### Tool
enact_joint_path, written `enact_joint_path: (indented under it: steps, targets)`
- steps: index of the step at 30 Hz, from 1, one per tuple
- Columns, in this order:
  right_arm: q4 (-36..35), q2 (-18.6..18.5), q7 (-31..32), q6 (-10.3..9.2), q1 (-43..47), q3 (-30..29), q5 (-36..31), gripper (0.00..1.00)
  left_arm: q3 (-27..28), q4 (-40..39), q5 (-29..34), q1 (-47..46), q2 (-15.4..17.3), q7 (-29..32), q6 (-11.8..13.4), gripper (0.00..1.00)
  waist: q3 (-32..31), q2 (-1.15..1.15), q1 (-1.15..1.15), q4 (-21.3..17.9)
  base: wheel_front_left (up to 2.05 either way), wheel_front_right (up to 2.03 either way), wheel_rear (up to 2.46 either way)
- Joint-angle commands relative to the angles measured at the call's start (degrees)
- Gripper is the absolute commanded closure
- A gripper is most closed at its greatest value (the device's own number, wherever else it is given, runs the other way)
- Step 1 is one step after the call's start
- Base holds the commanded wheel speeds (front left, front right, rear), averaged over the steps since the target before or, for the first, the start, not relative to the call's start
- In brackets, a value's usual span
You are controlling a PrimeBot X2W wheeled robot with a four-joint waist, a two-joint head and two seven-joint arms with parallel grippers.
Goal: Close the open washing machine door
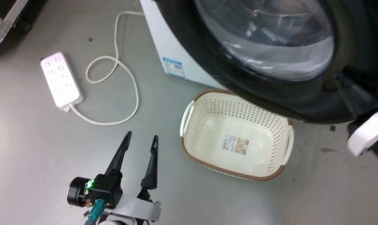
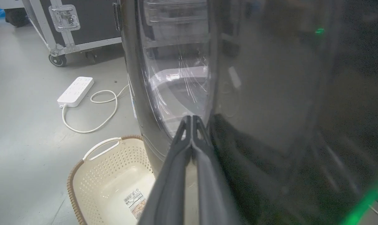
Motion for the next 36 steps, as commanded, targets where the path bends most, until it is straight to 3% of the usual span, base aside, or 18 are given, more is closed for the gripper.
enact_joint_path:
  steps: [1, 4, 9, 17, 23, 24, 25, 30, 36]
  targets:
    - [0.9, -1.09, 0.34, 0.01, -2.04, -0.15, 0.86, 1.0, -0.34, -0.06, 0.09, -1.02, -0.28, -0.25, 0.12, 0.0, 1.51, 0.0, -0.02, 1.28, 0.0, 0.0, 0.0]
    - [5.93, -4.21, 1.41, 0.01, -8.8, -0.79, 3.42, 1.0, -0.92, -0.34, -0.36, -2.36, -0.52, -0.25, 0.54, 0.0, 3.25, 0.0, -0.02, 2.3, 0.0, 0.0, 0.0]
    - [12.07, -4.98, 2.66, 0.01, -15.53, -2.57, 3.69, 1.0, -1.14, -0.86, -0.96, -3.22, -0.6, -0.25, 1.06, 0.0, 4.69, 0.0, -0.02, 2.68, 0.0, 0.0, 0.0]
    - [20.65, -3.27, 2.3, 0.01, -22.66, -4.46, 1.41, 1.0, -1.71, -1.18, -1.9, -4.1, -0.62, -0.25, 2.18, 0.0, 5.14, 0.0, -0.02, 2.14, 0.0, 0.0, 0.0]
    - [23.57, -0.55, -1.06, 0.01, -21.28, -2.84, 1.32, 1.0, -1.22, -0.21, -1.83, -3.69, -0.62, -0.25, 2.08, 0.0, 1.47, 0.0, -0.02, 0.53, 0.0, 0.0, 0.0]
    - [23.41, -0.19, -2.08, 0.01, -20.55, -2.22, 1.31, 0.65, -1.01, -0.01, -1.82, -3.55, -0.63, -0.25, 1.93, 0.0, 0.66, 0.0, -0.02, 0.19, 0.0, 0.0, 0.0]
    - [23.45, 0.4, -3.11, 0.01, -19.59, -1.83, 1.53, 0.0, -0.71, 0.29, -1.83, -3.32, -0.63, -0.25, 1.82, 0.0, -0.5, 0.0, -0.02, -0.29, 0.0, 0.0, 0.0]
    - [20.9, 2.83, -7.82, 0.01, -13.05, 1.17, 0.67, 0.0, 1.47, 2.23, -2.26, -1.48, -0.63, -0.25, 0.65, 0.0, -6.03, 0.0, -0.02, -3.28, 0.0, 0.0, 0.0]
    - [14.1, 6.94, -11.14, 0.01, -2.31, -1.06, -2.83, 0.0, 4.36, 4.34, -2.52, 1.31, -0.49, -0.25, -1.02, 0.0, -12.61, 0.0, -0.02, -7.56, 0.0, 0.0, 0.0]
